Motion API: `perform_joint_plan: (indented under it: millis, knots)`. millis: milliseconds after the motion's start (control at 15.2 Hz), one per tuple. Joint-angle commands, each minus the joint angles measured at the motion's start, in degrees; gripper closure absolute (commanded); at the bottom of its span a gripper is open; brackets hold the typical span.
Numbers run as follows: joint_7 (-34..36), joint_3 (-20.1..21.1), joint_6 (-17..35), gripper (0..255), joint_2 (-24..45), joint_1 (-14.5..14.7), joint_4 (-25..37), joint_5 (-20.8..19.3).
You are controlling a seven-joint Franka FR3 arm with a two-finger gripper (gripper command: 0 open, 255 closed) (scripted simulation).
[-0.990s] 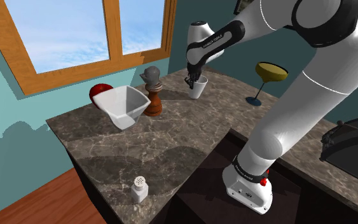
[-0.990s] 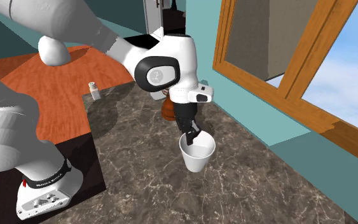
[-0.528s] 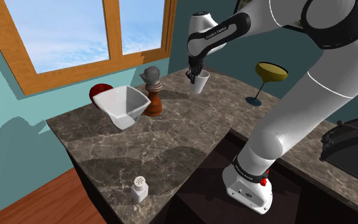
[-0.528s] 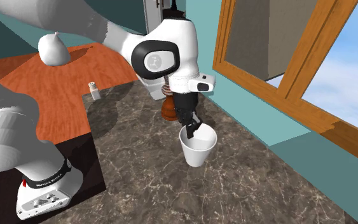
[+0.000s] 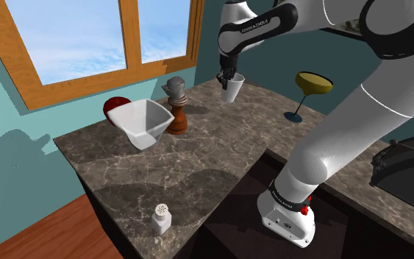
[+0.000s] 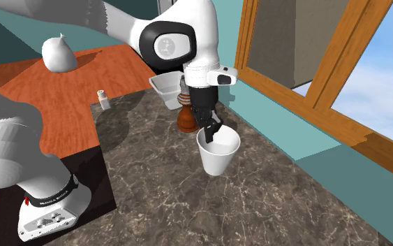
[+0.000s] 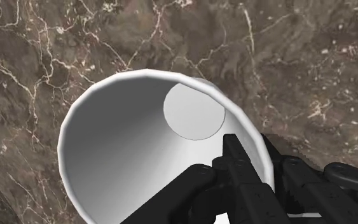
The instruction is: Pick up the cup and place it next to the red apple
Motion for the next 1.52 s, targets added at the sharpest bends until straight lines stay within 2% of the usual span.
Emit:
perform_joint_plan:
  millis: [0,1320,1452]
  knots:
    - [-0.5,0.0,-1.7,255,-0.6,0.0,1.2,0.2]
    - [-3.5,0.9,-16.8,255,-3.5,0.5,13.7,1.6]
    - [-2.1,1.8,-17.3,255,-3.8,1.1,13.4,1.7]
